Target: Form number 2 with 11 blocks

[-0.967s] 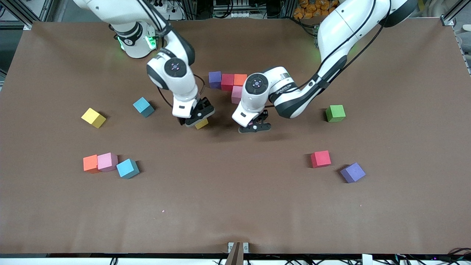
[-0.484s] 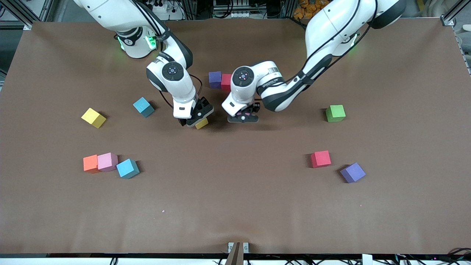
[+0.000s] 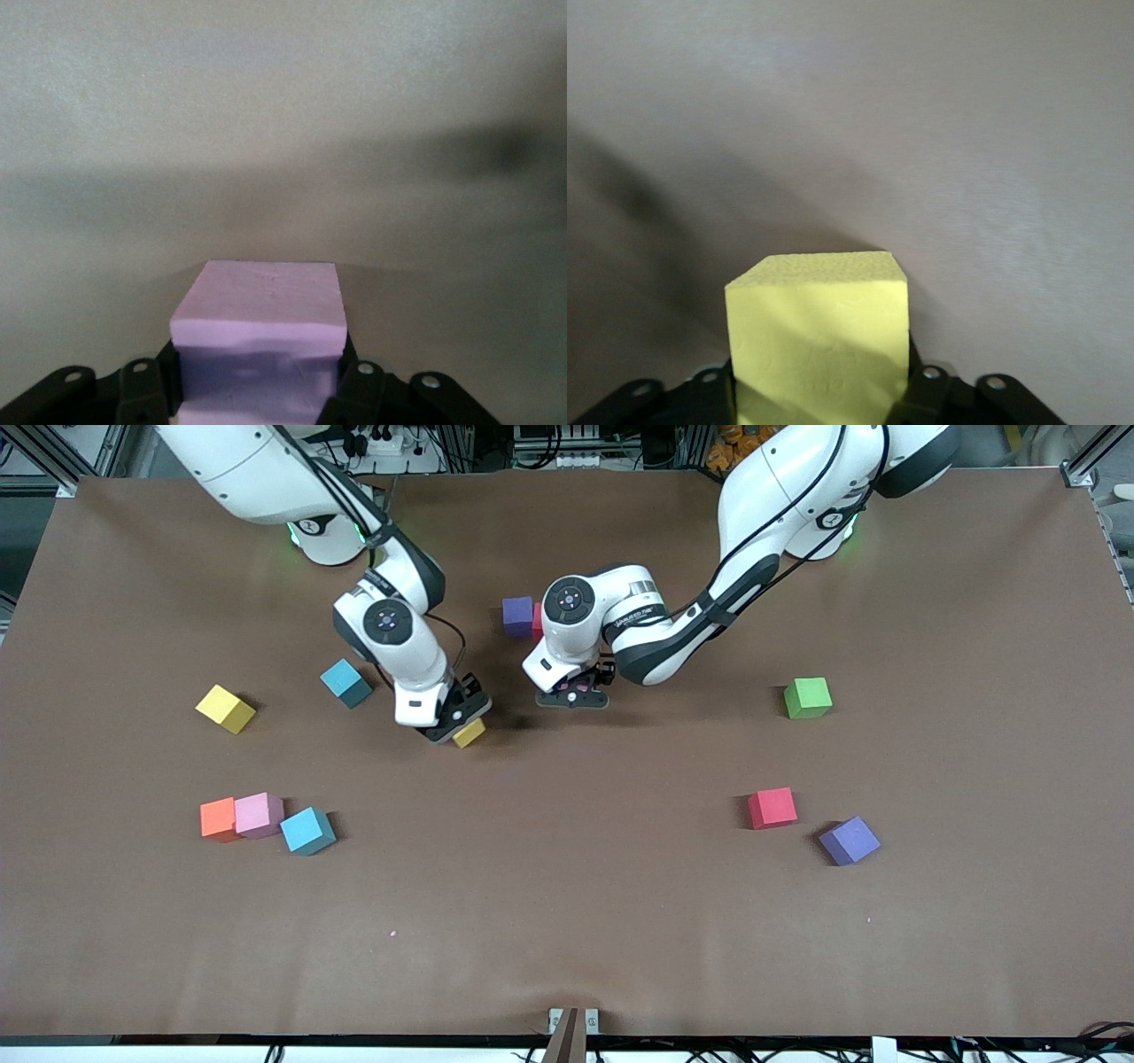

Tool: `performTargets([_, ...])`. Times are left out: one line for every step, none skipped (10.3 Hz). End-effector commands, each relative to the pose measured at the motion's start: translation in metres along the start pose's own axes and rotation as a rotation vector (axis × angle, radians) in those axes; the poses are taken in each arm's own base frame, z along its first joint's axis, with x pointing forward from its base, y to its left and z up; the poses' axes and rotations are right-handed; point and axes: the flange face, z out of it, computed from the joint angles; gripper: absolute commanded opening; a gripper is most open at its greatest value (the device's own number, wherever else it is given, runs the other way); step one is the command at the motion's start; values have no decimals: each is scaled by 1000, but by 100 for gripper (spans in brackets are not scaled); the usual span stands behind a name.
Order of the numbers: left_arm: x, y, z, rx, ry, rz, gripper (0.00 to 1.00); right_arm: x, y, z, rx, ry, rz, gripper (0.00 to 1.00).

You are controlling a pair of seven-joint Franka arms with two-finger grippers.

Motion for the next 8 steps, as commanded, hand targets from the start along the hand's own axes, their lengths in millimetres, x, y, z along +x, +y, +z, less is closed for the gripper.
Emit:
performTargets([-9, 9, 8, 11, -10, 7, 11, 3, 19, -24, 21, 42, 13, 0])
performTargets([-10, 10, 10, 13, -11, 6, 11, 1, 37, -37, 12, 13, -20, 0])
performTargets([-11, 10, 10, 13, -13, 3, 11, 5, 58, -55, -8, 3, -43, 0])
performTargets([-9, 9, 10, 14, -11, 2, 11, 9, 72, -70, -32, 7, -69, 0])
performTargets([-7, 7, 9, 14, -9, -1, 11, 16, 84, -84, -49, -10, -101, 0])
performTargets([6, 3, 6, 11, 6, -19, 11, 25, 97, -101, -63, -34, -138, 0])
performTargets([14, 10, 2, -1, 22, -28, 11, 35, 104, -117, -67, -59, -194, 0])
performTargets([18, 11, 3, -3, 23, -35, 11, 43, 111, -133, -64, -76, -237, 0])
